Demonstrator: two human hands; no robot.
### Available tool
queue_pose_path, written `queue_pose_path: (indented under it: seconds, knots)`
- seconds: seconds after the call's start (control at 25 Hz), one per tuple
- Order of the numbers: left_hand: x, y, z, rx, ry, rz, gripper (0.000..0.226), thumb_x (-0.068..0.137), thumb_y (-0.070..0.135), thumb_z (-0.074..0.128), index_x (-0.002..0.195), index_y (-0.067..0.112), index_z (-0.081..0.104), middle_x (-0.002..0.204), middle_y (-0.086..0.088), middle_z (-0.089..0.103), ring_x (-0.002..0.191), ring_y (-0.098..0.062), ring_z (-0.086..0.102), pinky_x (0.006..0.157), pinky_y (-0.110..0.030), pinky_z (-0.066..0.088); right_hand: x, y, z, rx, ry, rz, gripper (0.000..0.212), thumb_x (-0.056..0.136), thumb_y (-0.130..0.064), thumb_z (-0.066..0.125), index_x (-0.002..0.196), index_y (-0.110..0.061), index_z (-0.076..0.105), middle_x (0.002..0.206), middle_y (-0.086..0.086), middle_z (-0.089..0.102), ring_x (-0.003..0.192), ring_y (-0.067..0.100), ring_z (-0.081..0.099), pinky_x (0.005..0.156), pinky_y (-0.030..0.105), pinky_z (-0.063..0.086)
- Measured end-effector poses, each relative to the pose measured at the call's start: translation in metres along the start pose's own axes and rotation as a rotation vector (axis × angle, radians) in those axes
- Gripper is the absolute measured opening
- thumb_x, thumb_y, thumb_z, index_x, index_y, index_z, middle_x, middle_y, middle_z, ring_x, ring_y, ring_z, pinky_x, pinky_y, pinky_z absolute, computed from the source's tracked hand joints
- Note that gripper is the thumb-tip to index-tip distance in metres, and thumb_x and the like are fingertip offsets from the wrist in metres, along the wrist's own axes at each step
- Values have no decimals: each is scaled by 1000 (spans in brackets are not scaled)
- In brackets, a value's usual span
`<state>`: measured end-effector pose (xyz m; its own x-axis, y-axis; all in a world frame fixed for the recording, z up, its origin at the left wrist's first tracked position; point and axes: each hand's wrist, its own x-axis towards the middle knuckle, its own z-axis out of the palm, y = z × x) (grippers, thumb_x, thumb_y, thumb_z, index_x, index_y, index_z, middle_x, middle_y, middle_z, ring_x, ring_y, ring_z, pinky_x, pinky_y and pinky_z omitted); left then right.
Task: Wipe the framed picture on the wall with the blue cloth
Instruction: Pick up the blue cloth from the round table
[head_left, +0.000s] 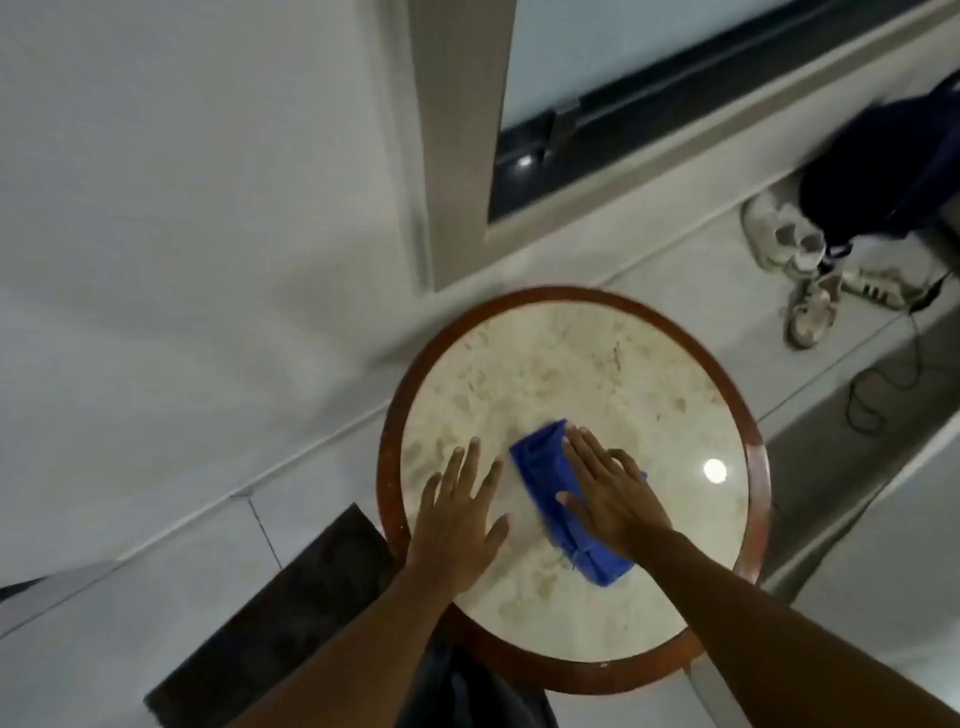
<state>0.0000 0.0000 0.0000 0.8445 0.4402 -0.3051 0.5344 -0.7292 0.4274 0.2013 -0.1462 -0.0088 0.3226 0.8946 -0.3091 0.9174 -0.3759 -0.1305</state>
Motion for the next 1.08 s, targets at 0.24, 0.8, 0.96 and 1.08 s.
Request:
queue_pose_path:
  seconds: [0.24,0.8,0.96,1.08]
  knots:
    - [67,6,97,117,69,53,64,95,45,36,155,22,29,163,-15,27,150,-34,23,114,-58,30,10,10,94,44,96,23,71,102,-53,27,156,-10,9,164,4,1,151,19,0,118,39,9]
    - [29,33,-7,210,151,113,68,99,45,28,157,14,11,165,-13,23,152,-29,18,113,-55,36,-12,-38,-3,305,503,-25,50,95,-13,46,144,-3,42,153,10,36,143,20,30,112,34,30]
    - [-14,56,-138,230,327,140,61,105,43,21,158,18,6,166,-12,19,153,-29,13,115,-57,35,-24,-83,-128,384,673,-94,50,97,-15,46,145,-3,40,153,11,36,142,17,32,114,29,25]
    - [-43,70,-257,281,499,171,58,107,43,19,158,21,8,165,-12,22,152,-32,17,115,-56,35,-19,-127,-232,503,842,-158,47,105,-24,35,149,-11,32,146,13,48,135,20,43,108,35,35]
